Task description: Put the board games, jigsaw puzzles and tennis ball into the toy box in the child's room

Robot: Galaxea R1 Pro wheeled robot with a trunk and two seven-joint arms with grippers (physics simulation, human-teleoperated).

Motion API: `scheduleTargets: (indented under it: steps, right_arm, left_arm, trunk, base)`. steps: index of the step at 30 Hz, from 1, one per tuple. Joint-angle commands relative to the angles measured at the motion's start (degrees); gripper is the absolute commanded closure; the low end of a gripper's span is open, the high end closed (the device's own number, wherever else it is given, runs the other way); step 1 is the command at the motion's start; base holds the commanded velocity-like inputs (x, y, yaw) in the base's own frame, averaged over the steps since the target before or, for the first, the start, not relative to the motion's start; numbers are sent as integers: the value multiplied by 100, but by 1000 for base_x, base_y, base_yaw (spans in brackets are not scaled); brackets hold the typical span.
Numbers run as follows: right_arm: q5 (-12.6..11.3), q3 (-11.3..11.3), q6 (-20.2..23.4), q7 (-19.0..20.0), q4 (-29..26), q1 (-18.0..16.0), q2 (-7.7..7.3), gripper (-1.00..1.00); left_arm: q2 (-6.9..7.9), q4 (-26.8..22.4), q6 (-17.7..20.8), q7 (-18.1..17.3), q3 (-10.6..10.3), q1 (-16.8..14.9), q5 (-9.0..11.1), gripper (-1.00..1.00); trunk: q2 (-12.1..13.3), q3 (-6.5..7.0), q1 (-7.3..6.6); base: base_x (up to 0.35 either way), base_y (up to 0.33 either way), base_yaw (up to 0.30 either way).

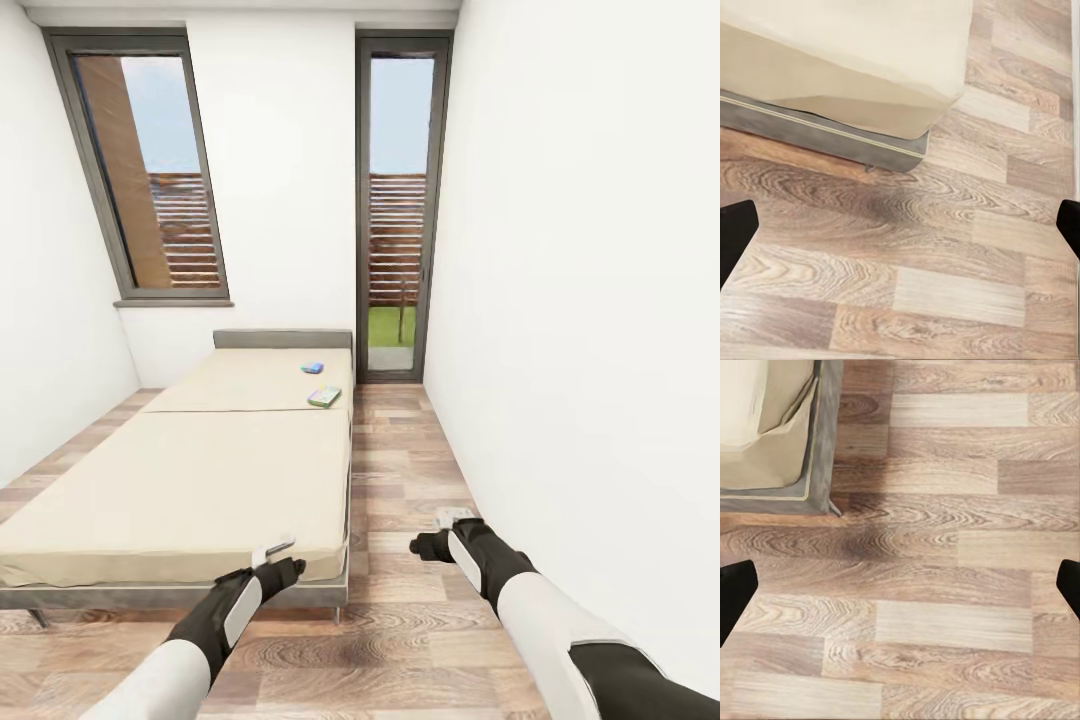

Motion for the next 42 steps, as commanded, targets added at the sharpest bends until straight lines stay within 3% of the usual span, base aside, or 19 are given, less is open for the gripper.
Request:
scheduleTargets:
  steps: [1, 2, 3, 5, 6, 7, 8, 9, 12, 14, 17, 18, 25, 42]
  right_arm:
    - [-3, -3, 31, 11, -13, -1, 0, -100]
    - [-4, -6, 41, 17, -86, 2, 9, -100]
    - [-4, -6, 41, 17, -86, 2, 9, -100]
    - [-7, -9, 91, 31, -200, 5, 22, -100]
    - [-7, -9, 91, 31, -200, 5, 22, -100]
    - [-6, -7, 131, 40, -247, 9, 23, -100]
    - [-6, -7, 131, 40, -247, 9, 23, -100]
    - [-6, -6, 173, 56, -288, 13, 23, -100]
    - [-5, -7, 209, 88, -323, 23, 18, -100]
    - [-3, -1, 261, 243, -375, 64, 12, -100]
    - [4, 2, 279, 366, -396, 85, 8, -100]
    - [34, 13, 313, 823, -437, 133, -1, -100]
    - [63, 26, 326, 1320, -462, 193, -8, -100]
    - [166, 60, 386, 1516, -471, 228, 14, -100]
  left_arm:
    - [-5, -25, 41, 17, 18, 4, 60, -100]
    - [-24, -429, 174, 37, 14, 192, 62, -100]
    - [-24, -429, 174, 37, 14, 192, 62, -100]
    - [-51, -1303, 468, 66, 9, 604, 80, -100]
    - [-51, -1303, 468, 66, 9, 604, 80, -100]
    - [-59, -1734, 620, 78, 7, 803, 107, -100]
    - [-59, -1734, 620, 78, 7, 803, 107, -100]
    - [-64, -2130, 765, 87, 7, 984, 152, -100]
    - [-64, -2468, 897, 95, 7, 1146, 218, -100]
    - [-56, -2956, 1097, 108, 7, 1385, 391, -100]
    - [-53, -3129, 1168, 113, 4, 1470, 485, -100]
    - [-48, -3466, 1307, 134, -13, 1637, 721, -100]
    - [-47, -3702, 1428, 146, -35, 1765, 907, -100]
    - [-43, -3847, 1625, 151, -41, 1838, 997, -100]
  trunk:
    - [-3, -6, 0]
    - [-3, -6, 0]
    - [-3, -6, 0]
    - [-3, -6, 0]
    - [-3, -6, 0]
    - [-3, -6, 0]
    - [-3, -6, 0]
    - [-3, -6, 0]
    - [-3, -6, 0]
    - [-3, -6, 0]
    - [-3, -6, 0]
    - [-3, -6, 0]
    - [-3, -6, 0]
    - [-3, -6, 0]
  base:
    - [0, 0, 0]
    - [0, 0, 0]
    - [0, 0, 0]
    - [0, 0, 0]
    - [0, 0, 0]
    - [0, 0, 0]
    - [0, 0, 0]
    - [0, 0, 0]
    - [0, 0, 0]
    - [0, 0, 0]
    - [0, 0, 0]
    - [0, 0, 0]
    - [0, 0, 0]
    - [0, 0, 0]
